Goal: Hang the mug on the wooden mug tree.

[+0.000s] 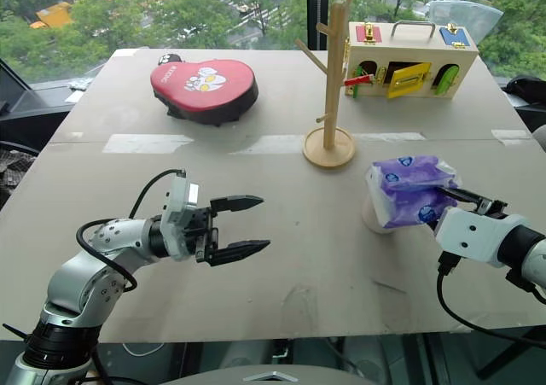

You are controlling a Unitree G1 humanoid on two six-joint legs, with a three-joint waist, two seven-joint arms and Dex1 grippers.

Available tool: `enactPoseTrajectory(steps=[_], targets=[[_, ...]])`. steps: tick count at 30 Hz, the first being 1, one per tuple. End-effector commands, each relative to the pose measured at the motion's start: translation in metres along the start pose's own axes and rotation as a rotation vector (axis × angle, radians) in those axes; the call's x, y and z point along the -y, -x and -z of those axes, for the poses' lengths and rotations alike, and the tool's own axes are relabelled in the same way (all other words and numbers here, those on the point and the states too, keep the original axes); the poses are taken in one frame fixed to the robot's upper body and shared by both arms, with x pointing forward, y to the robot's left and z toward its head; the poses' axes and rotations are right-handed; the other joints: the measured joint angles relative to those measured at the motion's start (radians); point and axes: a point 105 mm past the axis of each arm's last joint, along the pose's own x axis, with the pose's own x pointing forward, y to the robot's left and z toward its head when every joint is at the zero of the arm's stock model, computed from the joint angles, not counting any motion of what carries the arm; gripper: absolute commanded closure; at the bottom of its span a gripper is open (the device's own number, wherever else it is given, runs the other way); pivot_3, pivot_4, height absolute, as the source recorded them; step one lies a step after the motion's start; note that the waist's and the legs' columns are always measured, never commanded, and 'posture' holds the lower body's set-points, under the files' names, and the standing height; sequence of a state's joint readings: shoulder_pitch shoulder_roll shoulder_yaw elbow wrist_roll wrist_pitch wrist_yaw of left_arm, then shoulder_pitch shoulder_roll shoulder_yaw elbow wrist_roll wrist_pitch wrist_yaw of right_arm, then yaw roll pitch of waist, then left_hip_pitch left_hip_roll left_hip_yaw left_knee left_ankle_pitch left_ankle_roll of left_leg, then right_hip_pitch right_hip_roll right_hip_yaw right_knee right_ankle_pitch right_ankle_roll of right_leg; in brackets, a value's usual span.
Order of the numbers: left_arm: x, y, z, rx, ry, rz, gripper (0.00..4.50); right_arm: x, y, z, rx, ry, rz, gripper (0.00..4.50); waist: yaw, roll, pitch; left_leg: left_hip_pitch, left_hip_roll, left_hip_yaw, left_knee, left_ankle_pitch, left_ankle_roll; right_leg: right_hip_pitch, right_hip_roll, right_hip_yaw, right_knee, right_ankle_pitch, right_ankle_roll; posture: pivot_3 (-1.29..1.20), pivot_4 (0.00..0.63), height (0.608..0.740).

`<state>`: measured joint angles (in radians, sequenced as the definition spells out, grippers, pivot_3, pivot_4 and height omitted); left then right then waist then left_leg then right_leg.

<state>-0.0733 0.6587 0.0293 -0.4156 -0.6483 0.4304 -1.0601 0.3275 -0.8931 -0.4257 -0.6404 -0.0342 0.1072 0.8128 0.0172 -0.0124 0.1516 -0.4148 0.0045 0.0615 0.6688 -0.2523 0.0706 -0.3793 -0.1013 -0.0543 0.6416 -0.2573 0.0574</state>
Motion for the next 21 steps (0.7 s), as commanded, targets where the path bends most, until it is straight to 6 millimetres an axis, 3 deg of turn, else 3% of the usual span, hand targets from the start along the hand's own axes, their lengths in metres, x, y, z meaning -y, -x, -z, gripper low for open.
enactPoseTrajectory(steps=[1, 3, 6, 10, 13, 15, 18, 21], targets=[[0.0, -0.008, -0.01, 0.047, -0.059, 0.005, 0.0, 0.011, 0.004, -0.017, 0.049, 0.023, 0.052, 3.71, 0.001, 0.0, 0.0, 0.0, 0.0, 0.0, 0.0, 0.0, 0.0, 0.0, 0.0, 0.0, 0.0, 0.0, 0.0, 0.0, 0.15, 0.733], [-0.004, -0.014, -0.012, 0.067, -0.062, -0.002, 0.0, 0.014, 0.005, -0.021, 0.062, 0.01, 0.063, 4.47, 0.001, 0.0, 0.0, 0.0, 0.0, 0.0, 0.001, 0.0, 0.0, 0.001, 0.0, 0.0, 0.0, 0.0, 0.0, 0.0, 0.15, 0.733], [-0.001, -0.02, -0.017, 0.087, -0.056, 0.015, 0.0, 0.021, 0.008, -0.026, 0.071, -0.032, 0.084, 4.47, 0.0, 0.0, 0.0, 0.0, 0.0, -0.001, 0.001, 0.0, 0.0, 0.001, 0.0, -0.001, 0.0, 0.0, 0.0, 0.0, 0.15, 0.733], [0.001, -0.014, -0.009, 0.056, -0.059, 0.036, 0.0, 0.037, 0.017, -0.027, 0.076, -0.158, 0.204, 4.47, -0.002, 0.0, 0.0, 0.0, 0.0, -0.001, 0.0, 0.0, 0.0, 0.001, 0.0, -0.001, 0.0, 0.0, 0.0, 0.0, 0.15, 0.733], [-0.004, -0.014, -0.012, 0.079, -0.065, 0.014, 0.0, 0.056, 0.028, -0.017, 0.052, -0.265, 0.34, 4.47, -0.001, 0.0, 0.0, 0.0, 0.0, -0.001, 0.0, 0.0, 0.0, 0.001, 0.0, -0.001, 0.0, 0.0, 0.0, 0.0, 0.15, 0.733], [-0.004, -0.02, -0.016, 0.106, -0.07, 0.012, 0.0, 0.069, 0.031, 0.001, -0.02, -0.278, 0.392, 4.47, 0.001, 0.0, 0.0, 0.0, 0.0, -0.001, 0.0, 0.0, 0.0, 0.001, 0.0, -0.001, 0.0, 0.0, 0.0, 0.0, 0.15, 0.733], [-0.001, -0.029, -0.021, 0.136, -0.075, 0.02, 0.0, 0.072, 0.032, 0.034, -0.159, -0.31, 0.393, 4.47, 0.005, -0.001, 0.0, 0.0, -0.001, -0.001, 0.001, 0.0, 0.0, 0.002, -0.001, -0.002, 0.0, 0.0, -0.001, 0.0, 0.15, 0.733], [0.003, -0.032, -0.028, 0.166, -0.064, 0.035, 0.0, 0.065, 0.012, 0.086, -0.326, -0.321, 0.321, 4.47, -0.003, 0.0, 0.0, 0.0, -0.001, -0.001, 0.001, 0.0, 0.0, 0.002, -0.001, -0.001, 0.0, 0.0, 0.0, 0.0, 0.15, 0.733]])
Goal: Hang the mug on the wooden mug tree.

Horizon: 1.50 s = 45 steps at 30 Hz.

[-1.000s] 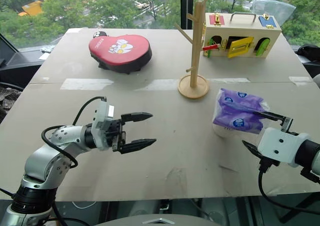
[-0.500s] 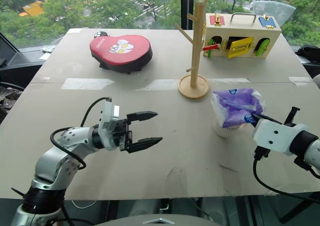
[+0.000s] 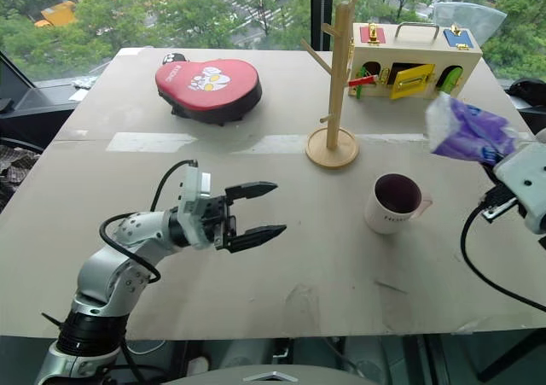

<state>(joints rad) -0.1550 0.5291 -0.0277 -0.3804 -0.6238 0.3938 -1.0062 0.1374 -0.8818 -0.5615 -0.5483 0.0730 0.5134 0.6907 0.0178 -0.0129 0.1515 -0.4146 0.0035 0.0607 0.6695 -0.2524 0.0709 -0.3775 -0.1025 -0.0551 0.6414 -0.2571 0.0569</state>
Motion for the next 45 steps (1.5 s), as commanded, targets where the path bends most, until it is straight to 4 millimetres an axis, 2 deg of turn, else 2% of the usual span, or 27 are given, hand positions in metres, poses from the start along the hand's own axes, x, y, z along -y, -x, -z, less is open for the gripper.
enactPoseTrajectory(steps=[1, 3, 5, 7, 10, 13, 16, 20, 25, 34, 37, 40, 45], targets=[[0.009, -0.007, -0.016, 0.043, -0.039, 0.044, 0.0, 0.006, -0.026, 0.049, -0.174, 0.034, -0.015, 4.47, -0.007, 0.0, 0.0, 0.0, 0.0, 0.001, 0.0, 0.0, 0.0, 0.0, 0.0, 0.0, 0.0, 0.0, 0.0, 0.0, 0.15, 0.733], [0.008, -0.007, -0.018, 0.046, -0.041, 0.045, 0.0, 0.003, -0.039, 0.067, -0.212, -0.003, -0.046, 3.74, -0.009, 0.001, 0.0, 0.001, 0.0, 0.002, 0.0, 0.0, 0.0, -0.001, 0.002, 0.0, 0.0, 0.0, 0.0, 0.0, 0.15, 0.733], [0.007, -0.008, -0.021, 0.053, -0.044, 0.042, 0.0, 0.002, -0.042, 0.076, -0.226, 0.022, -0.083, 2.99, -0.006, 0.004, 0.001, 0.001, 0.0, 0.002, 0.0, 0.0, 0.0, -0.001, 0.007, 0.0, 0.001, 0.0, 0.0, 0.0, 0.15, 0.733], [0.006, -0.006, -0.022, 0.053, -0.054, 0.033, 0.0, 0.007, -0.033, 0.068, -0.198, 0.049, -0.102, 1.99, -0.001, 0.007, 0.003, 0.001, 0.0, 0.002, -0.001, 0.0, 0.0, -0.002, 0.007, 0.002, 0.002, 0.0, 0.0, 0.0, 0.15, 0.733], [0.005, -0.002, -0.023, 0.056, -0.049, 0.014, 0.0, 0.005, 0.001, 0.035, -0.056, -0.118, -0.168, 0.55, 0.009, 0.009, 0.003, -0.002, 0.001, 0.001, -0.001, 0.0, 0.0, -0.002, 0.007, 0.001, 0.001, 0.0, 0.001, 0.0, 0.15, 0.733], [0.005, -0.002, -0.02, 0.047, -0.039, 0.018, 0.0, -0.014, 0.034, 0.011, 0.062, -0.289, -0.302, 0.55, 0.008, 0.007, 0.003, -0.001, 0.001, -0.002, -0.001, 0.0, 0.0, 0.0, 0.007, 0.0, 0.0, 0.0, 0.001, 0.0, 0.15, 0.733], [0.003, -0.003, -0.019, 0.044, -0.038, 0.032, 0.0, -0.022, 0.038, 0.01, 0.079, -0.4, -0.289, 0.55, 0.006, 0.003, 0.003, -0.001, 0.001, -0.003, -0.001, 0.0, 0.0, 0.002, 0.005, -0.001, 0.0, 0.0, 0.001, 0.0, 0.15, 0.733], [-0.001, -0.002, -0.023, 0.042, -0.049, 0.044, 0.0, -0.042, 0.022, 0.02, 0.084, -0.516, -0.248, 0.55, -0.002, 0.003, 0.003, 0.001, 0.001, -0.003, 0.001, -0.003, 0.005, 0.002, 0.001, -0.001, 0.0, -0.001, -0.002, 0.0, 0.15, 0.733], [0.001, 0.003, -0.023, 0.022, -0.053, 0.063, 0.0, -0.061, 0.0, 0.022, 0.126, -0.613, -0.209, 0.55, -0.005, 0.005, 0.003, 0.001, 0.001, -0.002, 0.0, 0.0, 0.0, 0.0, 0.002, 0.0, 0.001, -0.001, -0.003, 0.0, 0.15, 0.733], [-0.001, 0.013, -0.023, -0.007, -0.065, 0.032, 0.0, -0.083, -0.031, 0.018, 0.164, -0.656, -0.268, 0.55, -0.003, 0.005, 0.003, -0.001, 0.0, -0.001, -0.001, 0.0, 0.0, -0.001, 0.006, 0.0, 0.0, 0.001, 0.001, 0.0, 0.15, 0.733], [-0.002, 0.015, -0.024, -0.011, -0.072, 0.016, 0.0, -0.09, -0.047, 0.018, 0.174, -0.661, -0.271, 0.55, -0.005, 0.005, 0.004, 0.0, 0.0, -0.001, -0.001, 0.0, 0.0, -0.001, 0.007, 0.0, 0.001, 0.001, 0.001, 0.0, 0.15, 0.733], [-0.002, 0.015, -0.024, -0.013, -0.074, 0.007, 0.0, -0.094, -0.057, 0.02, 0.178, -0.683, -0.268, 1.37, -0.005, 0.005, 0.004, 0.0, 0.001, -0.001, -0.001, 0.0, 0.0, -0.001, 0.007, 0.001, 0.001, 0.001, 0.001, 0.0, 0.15, 0.733], [-0.004, 0.015, -0.024, -0.012, -0.078, -0.009, 0.0, -0.104, -0.062, 0.028, 0.174, -0.696, -0.281, 3.69, -0.001, 0.005, 0.004, -0.001, 0.0, -0.001, -0.001, 0.0, 0.0, -0.001, 0.007, 0.001, 0.001, 0.001, 0.001, 0.0, 0.15, 0.733]])
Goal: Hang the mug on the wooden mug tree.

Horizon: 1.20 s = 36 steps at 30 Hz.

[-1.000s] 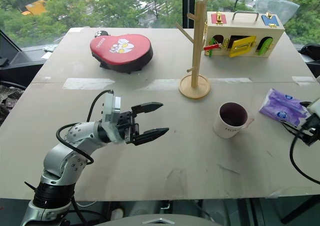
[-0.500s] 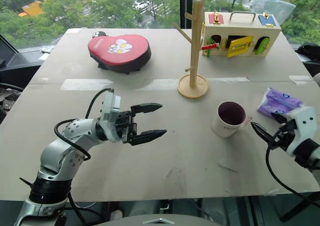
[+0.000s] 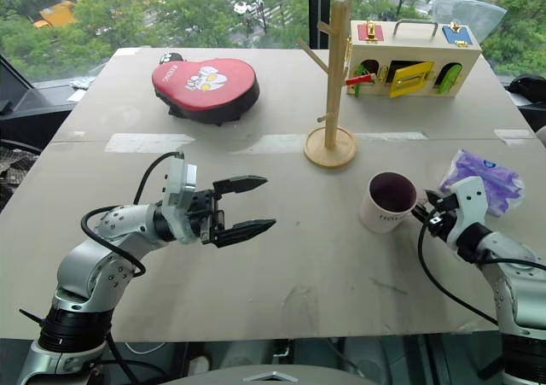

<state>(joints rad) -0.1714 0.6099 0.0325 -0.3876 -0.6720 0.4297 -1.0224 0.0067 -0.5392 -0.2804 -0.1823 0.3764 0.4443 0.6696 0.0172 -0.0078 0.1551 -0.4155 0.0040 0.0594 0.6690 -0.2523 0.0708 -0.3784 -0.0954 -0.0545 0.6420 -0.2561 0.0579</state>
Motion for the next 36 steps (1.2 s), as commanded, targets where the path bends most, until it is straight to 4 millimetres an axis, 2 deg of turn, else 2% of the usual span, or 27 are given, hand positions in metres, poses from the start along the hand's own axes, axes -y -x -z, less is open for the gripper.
enactPoseTrajectory(steps=[1, 2, 4, 5, 10, 13, 19, 22, 26, 32, 36], targets=[[0.003, 0.0, -0.013, 0.026, -0.053, -0.001, 0.0, 0.003, 0.001, -0.006, 0.04, 0.027, 0.004, 4.15, -0.002, 0.0, 0.0, 0.0, 0.0, 0.0, 0.0, 0.0, 0.0, 0.0, 0.0, 0.0, 0.0, 0.0, 0.0, 0.0, 0.15, 0.733], [0.002, 0.0, -0.013, 0.027, -0.05, -0.006, 0.0, 0.004, 0.002, -0.009, 0.051, 0.04, 0.0, 4.45, -0.002, 0.0, 0.0, 0.0, 0.0, 0.0, 0.0, 0.0, 0.0, 0.0, 0.0, 0.0, 0.0, 0.0, 0.0, 0.0, 0.15, 0.733], [0.002, 0.0, -0.013, 0.028, -0.048, -0.01, 0.0, 0.004, 0.004, -0.016, 0.069, 0.057, -0.011, 4.45, -0.003, 0.0, 0.0, 0.0, 0.0, 0.0, 0.0, 0.0, 0.0, 0.0, 0.0, 0.0, 0.0, 0.0, 0.0, 0.0, 0.15, 0.733], [0.001, 0.0, -0.014, 0.037, -0.046, -0.021, 0.0, 0.003, 0.005, -0.027, 0.089, 0.071, -0.029, 4.45, -0.003, 0.0, 0.0, 0.001, 0.0, 0.0, 0.0, 0.0, 0.0, 0.0, 0.0, 0.0, 0.0, 0.0, 0.0, 0.0, 0.15, 0.733], [-0.02, 0.005, -0.018, 0.132, -0.088, -0.175, 0.0, -0.008, -0.002, -0.105, 0.183, 0.227, -0.19, 4.45, -0.012, 0.006, 0.003, 0.002, 0.0, 0.003, 0.0, 0.0, 0.0, -0.001, 0.0, 0.0, 0.001, 0.0, 0.0, 0.0, 0.15, 0.733], [-0.021, 0.009, -0.017, 0.163, -0.082, -0.197, 0.0, -0.013, -0.014, -0.14, 0.185, 0.313, -0.275, 4.45, -0.015, 0.004, 0.003, 0.002, 0.001, 0.002, 0.0, 0.0, 0.0, -0.001, -0.003, 0.0, 0.001, 0.0, 0.0, 0.0, 0.15, 0.733], [-0.019, 0.017, -0.017, 0.222, -0.11, -0.214, 0.0, -0.017, -0.045, -0.195, 0.193, 0.433, -0.396, 4.45, -0.011, 0.003, 0.004, -0.001, 0.001, 0.002, -0.001, 0.0, 0.0, -0.002, -0.003, 0.0, -0.001, 0.0, 0.0, 0.0, 0.15, 0.733], [-0.015, 0.024, -0.017, 0.244, -0.096, -0.22, 0.0, -0.015, -0.067, -0.212, 0.163, 0.509, -0.422, 4.45, -0.012, 0.003, 0.005, -0.001, 0.0, 0.004, 0.0, -0.001, 0.002, -0.003, -0.003, -0.002, -0.001, 0.001, 0.0, 0.0, 0.15, 0.733], [-0.009, 0.031, -0.012, 0.243, -0.078, -0.241, 0.0, -0.007, -0.091, -0.224, 0.103, 0.575, -0.42, 4.45, -0.022, 0.002, 0.006, -0.001, 0.0, 0.004, 0.0, -0.001, 0.002, -0.003, -0.006, -0.003, -0.001, 0.001, 0.0, 0.0, 0.15, 0.733], [0.001, 0.036, -0.007, 0.239, -0.066, -0.262, 0.0, -0.013, -0.108, -0.234, 0.069, 0.623, -0.454, 4.45, -0.034, 0.003, 0.007, -0.001, -0.001, 0.004, -0.001, -0.001, 0.002, -0.003, -0.006, -0.003, 0.0, 0.001, 0.0, 0.0, 0.15, 0.733], [0.002, 0.038, -0.006, 0.238, -0.067, -0.279, 0.0, -0.01, -0.112, -0.236, 0.036, 0.638, -0.44, 4.45, -0.035, 0.003, 0.007, -0.001, 0.0, 0.004, -0.002, -0.001, 0.001, -0.004, -0.006, -0.003, 0.0, 0.001, 0.0, 0.0, 0.15, 0.733]])
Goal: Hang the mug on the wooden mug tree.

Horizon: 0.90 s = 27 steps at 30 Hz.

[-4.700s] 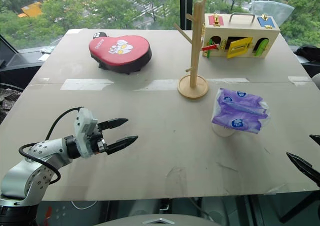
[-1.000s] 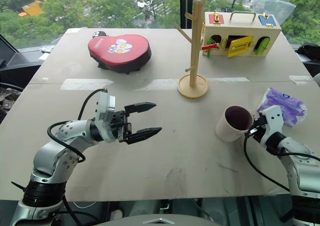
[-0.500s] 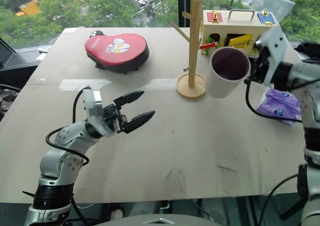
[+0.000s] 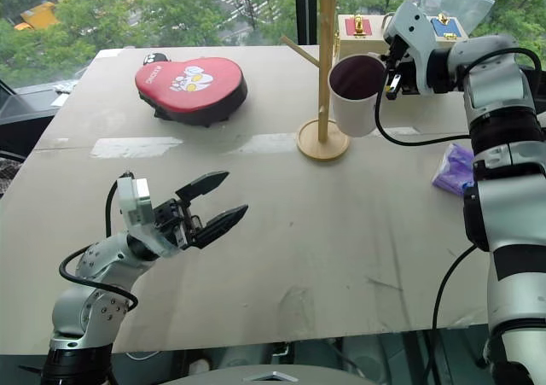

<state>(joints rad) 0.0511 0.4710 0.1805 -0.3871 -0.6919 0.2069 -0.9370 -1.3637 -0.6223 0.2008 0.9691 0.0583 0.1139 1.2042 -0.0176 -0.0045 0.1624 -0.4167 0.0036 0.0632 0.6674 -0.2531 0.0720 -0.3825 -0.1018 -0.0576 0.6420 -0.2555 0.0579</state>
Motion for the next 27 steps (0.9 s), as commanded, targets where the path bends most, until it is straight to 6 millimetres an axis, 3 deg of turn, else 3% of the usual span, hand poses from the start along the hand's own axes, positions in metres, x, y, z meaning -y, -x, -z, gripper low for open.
enactPoseTrajectory(steps=[1, 8, 18, 24, 27], targets=[[0.006, 0.0, -0.012, 0.04, -0.051, 0.009, 0.0, 0.009, 0.008, -0.013, -0.008, 0.057, 0.014, 4.45, 0.001, 0.0, 0.0, 0.0, 0.0, 0.0, 0.0, 0.0, 0.0, 0.0, 0.0, 0.0, 0.0, 0.0, 0.0, 0.0, 0.15, 0.733], [0.009, 0.005, -0.009, 0.03, -0.05, -0.007, 0.0, 0.017, 0.013, -0.012, -0.049, 0.069, 0.043, 4.45, -0.001, 0.001, 0.0, 0.0, 0.0, 0.0, 0.0, 0.0, 0.0, 0.0, -0.001, 0.0, 0.0, 0.0, 0.0, 0.0, 0.15, 0.733], [0.007, 0.005, -0.009, 0.026, -0.065, -0.004, 0.0, 0.02, -0.009, -0.02, -0.055, 0.074, 0.098, 4.45, -0.016, 0.002, 0.001, 0.0, 0.0, 0.0, -0.001, 0.0, -0.001, -0.001, -0.002, 0.0, 0.0, 0.0, 0.0, 0.0, 0.15, 0.733], [0.009, 0.009, -0.007, 0.021, -0.067, -0.018, 0.0, 0.014, -0.02, -0.039, 0.002, 0.078, 0.068, 4.45, -0.024, 0.003, 0.002, 0.0, 0.0, 0.0, -0.002, 0.0, -0.001, -0.001, -0.002, 0.001, 0.0, 0.0, 0.0, 0.0, 0.15, 0.733], [0.01, 0.009, -0.007, 0.021, -0.069, -0.023, 0.0, 0.009, -0.021, -0.038, -0.006, 0.09, 0.026, 4.45, -0.023, 0.003, 0.002, 0.0, 0.0, 0.0, -0.002, 0.0, -0.001, -0.001, -0.002, 0.001, 0.0, 0.0, 0.0, 0.0, 0.15, 0.733]])
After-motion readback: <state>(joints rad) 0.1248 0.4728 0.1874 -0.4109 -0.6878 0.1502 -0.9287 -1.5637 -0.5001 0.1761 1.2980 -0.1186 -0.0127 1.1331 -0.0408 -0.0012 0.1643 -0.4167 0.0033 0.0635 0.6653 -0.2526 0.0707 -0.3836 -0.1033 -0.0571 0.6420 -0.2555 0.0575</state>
